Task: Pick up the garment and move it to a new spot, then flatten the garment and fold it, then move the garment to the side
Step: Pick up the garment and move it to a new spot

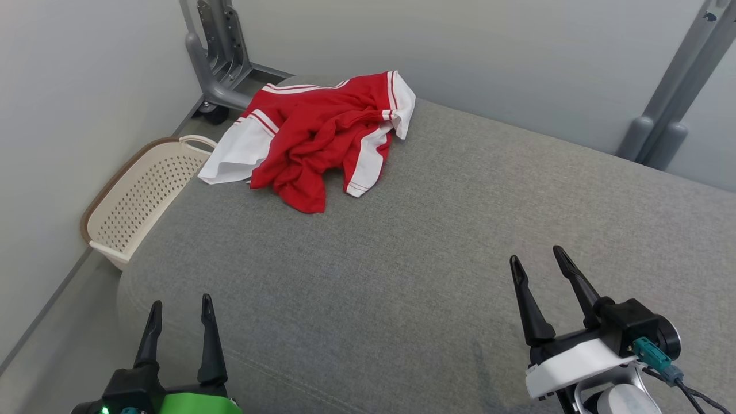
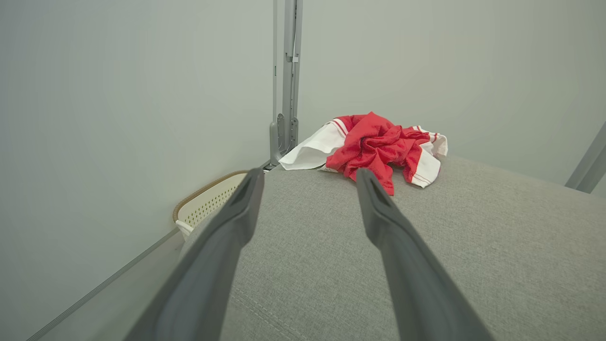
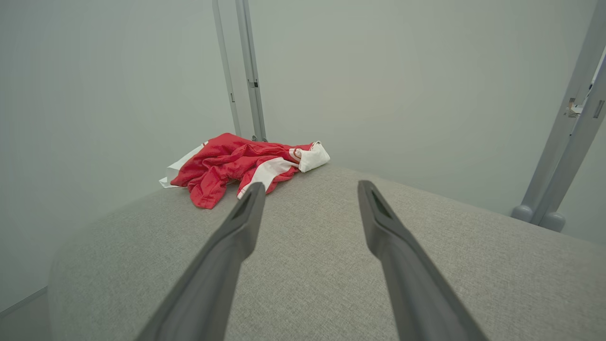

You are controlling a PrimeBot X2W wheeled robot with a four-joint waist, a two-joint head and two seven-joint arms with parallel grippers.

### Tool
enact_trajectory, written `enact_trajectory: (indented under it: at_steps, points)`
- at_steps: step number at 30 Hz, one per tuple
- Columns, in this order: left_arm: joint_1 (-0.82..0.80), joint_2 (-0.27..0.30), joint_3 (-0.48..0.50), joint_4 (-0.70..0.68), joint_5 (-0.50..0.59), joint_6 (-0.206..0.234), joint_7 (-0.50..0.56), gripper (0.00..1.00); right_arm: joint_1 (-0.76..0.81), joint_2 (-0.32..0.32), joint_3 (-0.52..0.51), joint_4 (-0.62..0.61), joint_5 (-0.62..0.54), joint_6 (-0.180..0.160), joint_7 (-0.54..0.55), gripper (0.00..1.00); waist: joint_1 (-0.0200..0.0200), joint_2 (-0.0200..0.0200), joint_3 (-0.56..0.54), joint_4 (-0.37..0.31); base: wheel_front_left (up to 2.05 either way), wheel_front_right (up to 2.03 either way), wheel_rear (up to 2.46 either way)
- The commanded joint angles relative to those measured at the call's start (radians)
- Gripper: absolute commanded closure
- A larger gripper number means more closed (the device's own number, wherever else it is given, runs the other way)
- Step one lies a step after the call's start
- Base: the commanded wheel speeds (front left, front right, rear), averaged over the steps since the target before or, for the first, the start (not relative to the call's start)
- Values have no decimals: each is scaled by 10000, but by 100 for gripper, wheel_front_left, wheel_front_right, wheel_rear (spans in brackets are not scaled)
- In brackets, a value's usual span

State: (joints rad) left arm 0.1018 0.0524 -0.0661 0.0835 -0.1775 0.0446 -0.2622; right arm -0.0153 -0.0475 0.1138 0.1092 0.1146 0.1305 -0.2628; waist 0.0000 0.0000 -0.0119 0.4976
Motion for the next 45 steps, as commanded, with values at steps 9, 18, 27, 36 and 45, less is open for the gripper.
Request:
enact_trajectory:
  at_steps: [9, 18, 27, 36, 45]
  points:
    - [-221, -4, 2, -195, -662, 31, -32, 0, -163, -53, -162, -12, 217, 3, -42, 0, 0, 0, 383, 27, 0, 0, 0]
    - [-2192, 721, 182, -563, -930, -417, 461, 0, -443, -52, -419, -78, 120, 3, -42, 0, 0, 0, 791, -595, 0, 0, 0]
    - [-5457, 1949, 512, -268, -1709, -1253, 1937, 0, -982, -50, -489, -270, -209, 3, -42, 0, 0, 0, 1480, -1318, 0, 0, 0]
    - [-7827, 3018, 688, 1627, -2383, -1566, 3125, 0, -1730, -53, -423, -650, -661, 3, -40, 0, 0, 0, 2681, -2414, 0, 0, 0]
    - [-8733, 3622, 352, 3777, -2414, -1669, 3316, 0, -2716, -50, -247, -973, -1027, 3, -42, 0, 0, 0, 4081, -3308, 0, 0, 0]
